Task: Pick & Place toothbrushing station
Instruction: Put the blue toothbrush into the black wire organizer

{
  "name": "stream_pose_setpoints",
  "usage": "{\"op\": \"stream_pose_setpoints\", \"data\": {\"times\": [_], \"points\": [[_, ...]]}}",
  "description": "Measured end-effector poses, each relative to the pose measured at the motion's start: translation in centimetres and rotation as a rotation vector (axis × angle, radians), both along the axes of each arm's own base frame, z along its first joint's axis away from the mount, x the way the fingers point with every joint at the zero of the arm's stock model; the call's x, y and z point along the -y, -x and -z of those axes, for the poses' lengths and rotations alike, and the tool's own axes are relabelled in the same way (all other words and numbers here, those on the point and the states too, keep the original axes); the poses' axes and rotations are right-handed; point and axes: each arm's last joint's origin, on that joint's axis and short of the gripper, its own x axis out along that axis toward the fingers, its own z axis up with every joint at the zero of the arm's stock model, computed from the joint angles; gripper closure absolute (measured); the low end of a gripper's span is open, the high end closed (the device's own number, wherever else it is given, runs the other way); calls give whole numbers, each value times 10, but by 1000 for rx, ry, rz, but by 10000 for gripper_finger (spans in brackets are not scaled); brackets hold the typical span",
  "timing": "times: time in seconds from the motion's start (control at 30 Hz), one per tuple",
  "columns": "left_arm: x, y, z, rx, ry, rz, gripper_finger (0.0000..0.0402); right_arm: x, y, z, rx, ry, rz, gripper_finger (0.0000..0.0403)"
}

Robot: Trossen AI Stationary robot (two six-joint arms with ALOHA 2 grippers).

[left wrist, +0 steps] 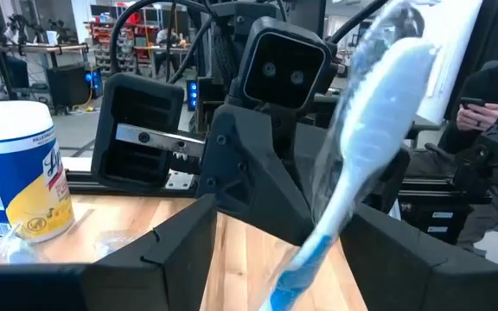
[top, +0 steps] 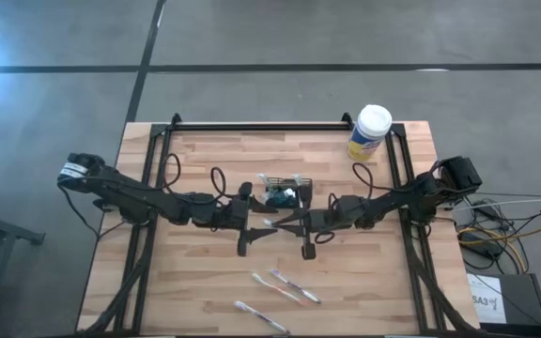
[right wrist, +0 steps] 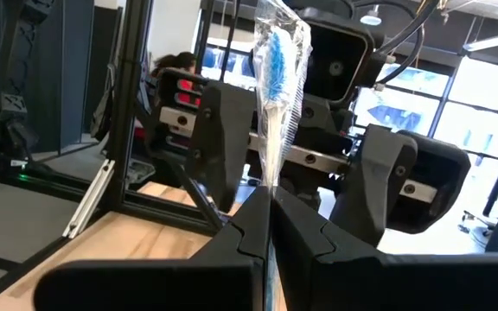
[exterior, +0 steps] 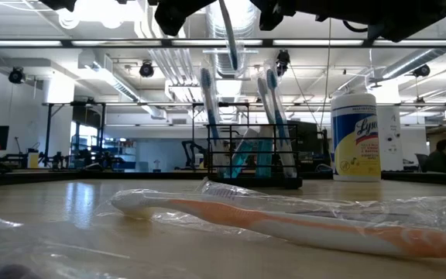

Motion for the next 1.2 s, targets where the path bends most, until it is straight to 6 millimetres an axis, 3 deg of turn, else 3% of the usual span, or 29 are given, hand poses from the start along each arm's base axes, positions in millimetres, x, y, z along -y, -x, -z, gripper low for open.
{"op": "stream_pose_setpoints", "data": {"times": [0.63, 0.93, 1.2], "points": [[2, 11, -14, 54, 2, 71, 172, 0, 2, -2, 4, 1, -3, 394], [2, 11, -14, 52, -21, 70, 254, 0, 2, -3, 10, 0, -3, 394], [2, 11, -14, 56, -100, 70, 377, 0, 2, -3, 11, -2, -4, 394]]}}
